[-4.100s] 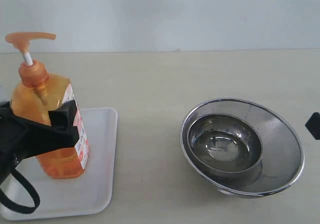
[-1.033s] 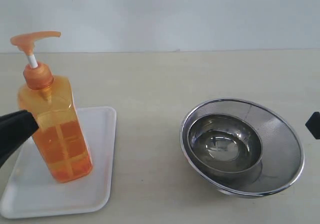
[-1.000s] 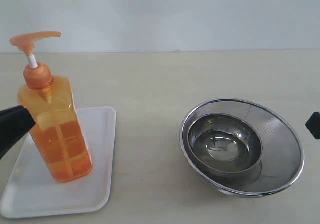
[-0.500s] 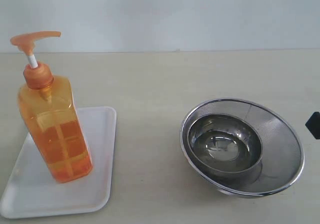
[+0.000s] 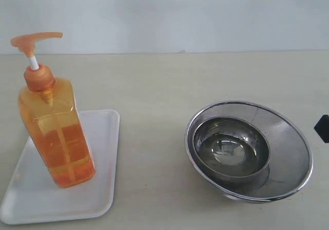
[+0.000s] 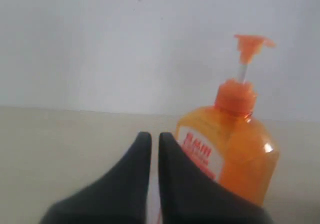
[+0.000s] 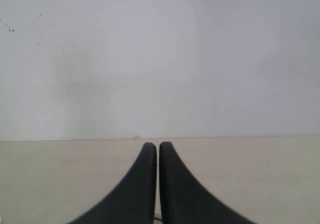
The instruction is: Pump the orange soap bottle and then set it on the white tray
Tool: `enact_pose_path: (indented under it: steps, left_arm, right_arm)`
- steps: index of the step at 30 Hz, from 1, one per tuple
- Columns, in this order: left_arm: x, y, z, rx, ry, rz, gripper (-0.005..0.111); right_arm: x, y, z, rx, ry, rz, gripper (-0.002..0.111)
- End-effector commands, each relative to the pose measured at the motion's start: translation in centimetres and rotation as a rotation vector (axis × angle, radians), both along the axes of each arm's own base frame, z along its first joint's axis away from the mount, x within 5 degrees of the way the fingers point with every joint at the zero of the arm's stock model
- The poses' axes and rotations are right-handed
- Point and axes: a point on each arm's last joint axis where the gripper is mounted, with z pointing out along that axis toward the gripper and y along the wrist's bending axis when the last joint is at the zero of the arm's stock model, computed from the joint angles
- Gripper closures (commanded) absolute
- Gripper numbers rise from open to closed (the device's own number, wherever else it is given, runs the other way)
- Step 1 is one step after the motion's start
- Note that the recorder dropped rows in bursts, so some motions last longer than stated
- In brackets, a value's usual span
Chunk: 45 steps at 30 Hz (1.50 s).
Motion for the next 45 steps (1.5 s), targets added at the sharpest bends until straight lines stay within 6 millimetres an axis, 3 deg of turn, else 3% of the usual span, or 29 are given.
enact_pose_path:
  steps: [1,4,29,34,38,42,45]
  left_arm:
    - [-0.1,0.1,-1.9,0.096,0.182,0.04,0.102]
    - [-0.3,-0.1,-2.6,0.09,0.265,0.018,0.102]
    - [-0.3,-0.1,-2.6,0.089,0.264,0.016,0.102]
    - [-0.3,-0.1,-2.6,0.089,0.264,0.016,0.102]
    - [-0.3,-0.1,-2.6,0.089,0.264,0.016,0.102]
    - [-0.3,-0.1,-2.6,0.089,0.262,0.016,0.102]
    - [-0.3,-0.1,-2.6,0.089,0.262,0.016,0.102]
  right_arm:
    - [0.0,0.0,0.1,-0.002,-0.009,-0.002,0.108]
    - [0.0,0.0,0.1,-0.002,-0.009,-0.002,0.108]
    - [-0.2,-0.1,0.2,0.002,-0.014,0.002,0.108]
    - [-2.3,-1.5,1.8,0.054,-0.098,0.024,0.108]
    - [-4.8,-2.7,1.5,0.009,-0.069,0.071,0.108]
    - [-6.0,-4.2,-0.1,0.047,-0.095,-0.063,0.108]
    - [-7.1,-4.9,0.0,0.07,-0.15,-0.152,0.108]
